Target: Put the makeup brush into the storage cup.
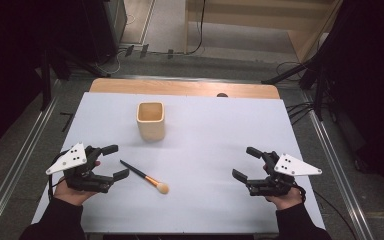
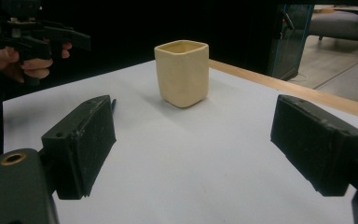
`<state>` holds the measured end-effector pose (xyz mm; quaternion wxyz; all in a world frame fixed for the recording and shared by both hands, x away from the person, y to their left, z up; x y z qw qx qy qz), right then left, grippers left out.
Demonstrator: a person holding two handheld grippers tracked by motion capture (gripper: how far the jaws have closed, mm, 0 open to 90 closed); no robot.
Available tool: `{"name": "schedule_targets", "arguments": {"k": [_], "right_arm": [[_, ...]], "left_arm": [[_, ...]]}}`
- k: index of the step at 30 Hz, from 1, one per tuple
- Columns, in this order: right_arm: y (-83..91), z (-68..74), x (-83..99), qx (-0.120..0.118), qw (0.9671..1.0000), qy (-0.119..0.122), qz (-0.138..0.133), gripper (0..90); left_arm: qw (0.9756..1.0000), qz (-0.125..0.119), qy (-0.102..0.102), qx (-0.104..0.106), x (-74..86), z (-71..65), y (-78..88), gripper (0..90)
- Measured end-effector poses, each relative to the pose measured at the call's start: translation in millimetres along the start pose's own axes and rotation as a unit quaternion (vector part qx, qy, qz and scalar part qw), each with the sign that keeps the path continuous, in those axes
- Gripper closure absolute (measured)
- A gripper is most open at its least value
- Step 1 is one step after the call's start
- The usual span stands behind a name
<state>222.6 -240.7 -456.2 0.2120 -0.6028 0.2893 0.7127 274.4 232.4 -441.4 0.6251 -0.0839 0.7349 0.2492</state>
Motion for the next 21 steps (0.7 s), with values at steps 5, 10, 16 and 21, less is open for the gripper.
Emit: {"name": "schedule_targets", "arguments": {"k": [5, 10, 16, 21], "right_arm": [[0.7, 0.3, -0.7, -0.001, 1.0, 0.0, -0.004, 14.4], [0.6, 0.2, -0.9, -0.002, 1.0, -0.001, -0.005, 14.4], [0.2, 0.4, -1.0, -0.003, 1.0, -0.002, -0.005, 14.4], [-0.1, 0.3, -1.4, -0.003, 1.0, -0.001, -0.006, 14.4]], "left_arm": [[0.9999, -0.007, 0.01, 0.004, -2.2, 9.0, -7.6, 14.9], [1.0, -0.002, 0.009, 0.002, -5.5, 16.4, -20.1, 15.0], [0.9999, -0.002, 0.011, 0.006, -10.9, 19.3, -36.3, 15.0], [0.9998, -0.001, 0.013, 0.012, -13.4, 19.2, -46.3, 15.0]]}}
Point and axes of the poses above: each handheld gripper's, and its own axes: y roughly backward along the jaws, x roughly out of its underside, z roughly to its left, the point moved 2 cm from there along -y, roughly forward along the jaws, and after that the axes turned 3 degrees about -z, right-handed, at the moved point
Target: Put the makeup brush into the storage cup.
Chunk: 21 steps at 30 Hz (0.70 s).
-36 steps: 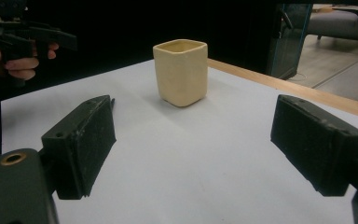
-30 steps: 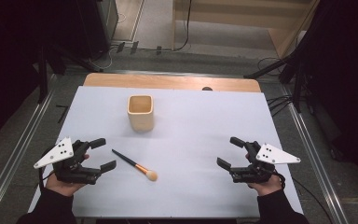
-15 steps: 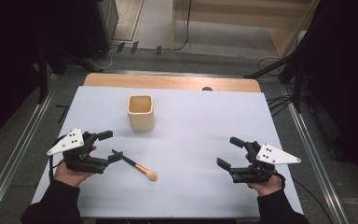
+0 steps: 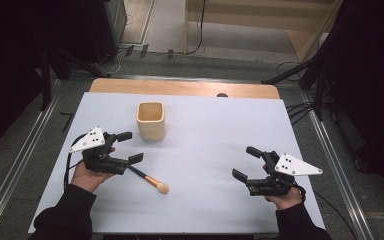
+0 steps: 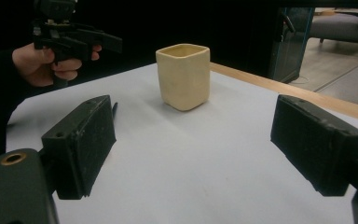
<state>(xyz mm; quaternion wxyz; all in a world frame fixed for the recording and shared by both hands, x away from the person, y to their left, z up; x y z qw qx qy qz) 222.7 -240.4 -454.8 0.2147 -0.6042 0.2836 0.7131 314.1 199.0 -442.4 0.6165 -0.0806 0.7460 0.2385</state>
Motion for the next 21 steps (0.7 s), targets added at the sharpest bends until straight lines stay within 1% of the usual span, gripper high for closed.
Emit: {"name": "schedule_targets", "arguments": {"k": [5, 9, 13, 15, 16, 21], "right_arm": [[-0.1, 0.0, -0.2, -0.001, 1.0, -0.001, -0.001, 14.4], [-0.4, 0.0, -0.3, 0.0, 1.0, -0.002, 0.0, 14.4], [0.0, 0.3, -0.4, 0.0, 1.0, -0.001, 0.0, 14.4], [1.0, 0.6, -0.5, 0.0, 1.0, 0.0, 0.0, 14.4], [1.7, 0.5, -0.7, 0.0, 1.0, 0.0, -0.002, 14.4], [2.6, -0.2, -0.6, 0.001, 1.0, -0.002, -0.002, 14.4]], "left_arm": [[1.0, -0.003, -0.002, 0.004, -1.8, -0.3, -6.4, 15.0], [0.9999, 0.002, -0.003, 0.01, -3.8, -0.3, -13.7, 15.1], [0.9998, 0.009, -0.007, 0.014, -4.1, 0.8, -14.3, 15.1], [0.9994, 0.025, -0.014, 0.018, -4.9, 2.3, -12.9, 15.1], [0.999, 0.035, -0.023, 0.017, -6.3, 2.7, -12.4, 15.3], [0.9973, 0.056, -0.034, 0.032, -17.0, 3.2, -12.8, 15.8]]}}
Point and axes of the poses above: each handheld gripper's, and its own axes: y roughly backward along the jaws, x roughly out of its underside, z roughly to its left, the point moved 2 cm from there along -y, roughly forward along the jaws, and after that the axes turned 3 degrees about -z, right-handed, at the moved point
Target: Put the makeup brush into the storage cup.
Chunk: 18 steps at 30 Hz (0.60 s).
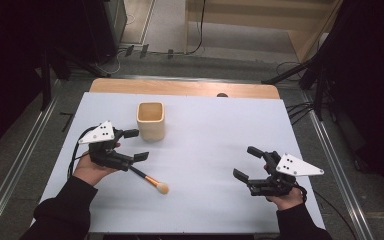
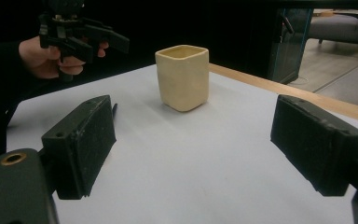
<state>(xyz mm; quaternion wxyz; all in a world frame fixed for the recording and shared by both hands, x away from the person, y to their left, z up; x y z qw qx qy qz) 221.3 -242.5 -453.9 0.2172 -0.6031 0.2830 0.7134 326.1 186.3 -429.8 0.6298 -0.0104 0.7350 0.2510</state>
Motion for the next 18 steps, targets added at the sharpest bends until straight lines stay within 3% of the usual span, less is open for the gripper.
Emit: {"name": "schedule_targets", "arguments": {"k": [1, 2, 4, 5, 7, 11, 17, 18], "right_arm": [[0.3, 0.0, 0.0, 0.0, 1.0, 0.001, 0.0, 14.4], [0.3, 0.0, 0.0, 0.0, 1.0, 0.001, 0.0, 14.4], [0.3, 0.3, -0.1, -0.002, 1.0, 0.001, 0.0, 14.4], [0.3, 0.3, -0.1, -0.002, 1.0, 0.001, 0.0, 14.4], [0.1, 0.3, 0.1, -0.003, 1.0, 0.002, 0.001, 14.4], [0.0, 0.4, 0.2, -0.004, 1.0, 0.001, 0.002, 14.4], [-0.1, 0.6, 0.7, -0.004, 1.0, 0.0, 0.004, 14.4], [-0.2, 0.5, 0.8, -0.004, 1.0, 0.0, 0.004, 14.4]], "left_arm": [[0.9997, 0.021, -0.012, 0.003, -4.4, 0.0, 0.0, 15.8], [0.9997, 0.021, -0.012, 0.003, -4.4, 0.0, 0.0, 15.8], [0.9982, 0.052, -0.028, 0.011, -9.5, 1.7, 0.3, 15.9], [0.9982, 0.052, -0.028, 0.011, -9.5, 1.7, 0.3, 15.9], [0.9959, 0.078, -0.044, 0.013, -13.8, 2.7, 0.4, 15.9], [0.9939, 0.093, -0.057, 0.019, -18.2, 2.7, 1.3, 15.9], [0.988, 0.129, -0.077, 0.036, -23.7, 2.5, 2.6, 15.9], [0.9862, 0.138, -0.083, 0.039, -24.5, 2.4, 2.7, 15.9]]}}
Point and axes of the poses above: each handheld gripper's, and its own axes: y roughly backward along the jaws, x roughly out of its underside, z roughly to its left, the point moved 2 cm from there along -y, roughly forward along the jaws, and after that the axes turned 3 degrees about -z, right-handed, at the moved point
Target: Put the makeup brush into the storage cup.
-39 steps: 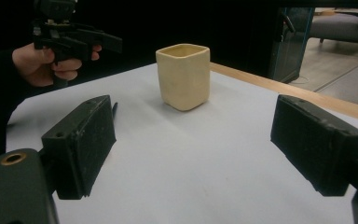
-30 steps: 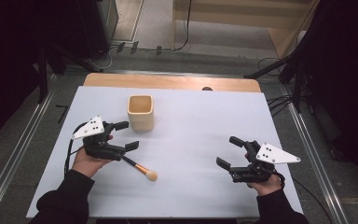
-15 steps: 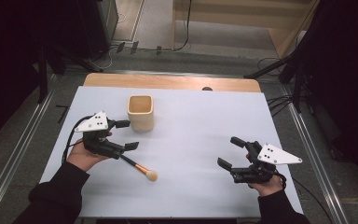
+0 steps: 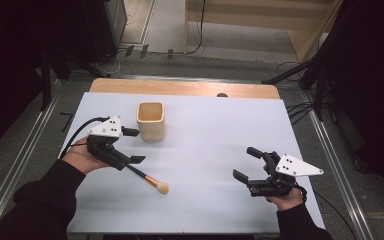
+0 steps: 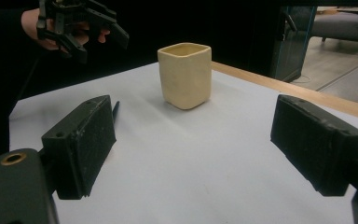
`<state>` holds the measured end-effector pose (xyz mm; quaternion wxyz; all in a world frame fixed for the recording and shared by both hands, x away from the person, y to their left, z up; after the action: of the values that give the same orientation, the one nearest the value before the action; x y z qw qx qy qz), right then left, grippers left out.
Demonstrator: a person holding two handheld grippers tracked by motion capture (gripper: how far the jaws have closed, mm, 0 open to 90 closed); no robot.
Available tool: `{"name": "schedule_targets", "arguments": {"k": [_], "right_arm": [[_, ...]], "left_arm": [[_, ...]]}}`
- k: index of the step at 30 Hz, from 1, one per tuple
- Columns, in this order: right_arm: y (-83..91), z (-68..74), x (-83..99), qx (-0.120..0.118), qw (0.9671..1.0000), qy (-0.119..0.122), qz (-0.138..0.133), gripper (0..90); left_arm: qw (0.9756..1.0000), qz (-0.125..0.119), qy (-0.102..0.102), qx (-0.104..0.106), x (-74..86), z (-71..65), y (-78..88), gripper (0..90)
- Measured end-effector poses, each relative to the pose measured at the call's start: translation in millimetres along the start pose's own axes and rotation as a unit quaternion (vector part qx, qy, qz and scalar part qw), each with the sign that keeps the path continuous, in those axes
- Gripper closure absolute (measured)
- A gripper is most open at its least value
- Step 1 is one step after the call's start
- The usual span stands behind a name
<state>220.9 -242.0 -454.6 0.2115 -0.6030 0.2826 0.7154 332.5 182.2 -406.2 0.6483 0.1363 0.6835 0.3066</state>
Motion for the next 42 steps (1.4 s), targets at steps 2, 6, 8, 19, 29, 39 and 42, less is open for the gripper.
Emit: {"name": "schedule_targets", "arguments": {"k": [2, 6, 8, 19, 29, 39, 42], "right_arm": [[0.0, 0.1, 0.0, 0.0, 1.0, -0.001, 0.0, 14.4], [-0.5, 0.0, 0.6, -0.002, 1.0, -0.001, 0.002, 14.4], [-0.7, -0.1, 0.9, -0.002, 1.0, -0.002, 0.004, 14.4], [-1.3, -0.3, 2.0, -0.003, 0.9999, -0.005, 0.011, 14.4], [-1.6, -0.6, 2.7, -0.004, 0.9999, -0.006, 0.014, 14.4], [-1.4, -1.2, 3.1, -0.003, 0.9998, -0.007, 0.016, 14.4], [-1.6, -1.4, 3.2, -0.003, 0.9998, -0.008, 0.016, 14.4]], "left_arm": [[0.9999, 0.014, -0.007, 0.006, -1.2, -0.1, -0.1, 15.9], [0.9989, 0.038, -0.025, 0.011, -3.2, -0.4, -0.6, 15.9], [0.9981, 0.05, -0.032, 0.015, -4.7, -0.4, -1.0, 15.9], [0.9867, 0.124, -0.099, 0.036, -14.8, -5.2, -8.2, 16.6], [0.9748, 0.166, -0.133, 0.067, -16.3, -5.0, -16.2, 17.0], [0.954, 0.212, -0.185, 0.103, -15.4, -9.2, -26.2, 19.7], [0.9494, 0.222, -0.191, 0.115, -14.8, -10.2, -28.4, 19.9]]}}
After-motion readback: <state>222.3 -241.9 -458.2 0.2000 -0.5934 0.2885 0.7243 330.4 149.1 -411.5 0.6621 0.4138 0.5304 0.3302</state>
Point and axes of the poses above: each handheld gripper's, and its own axes: y roughly backward along the jaws, x roughly out of its underside, z roughly to its left, the point moved 2 cm from there along -y, roughly forward along the jaws, and after that the axes turned 3 degrees about -z, right-handed, at the moved point
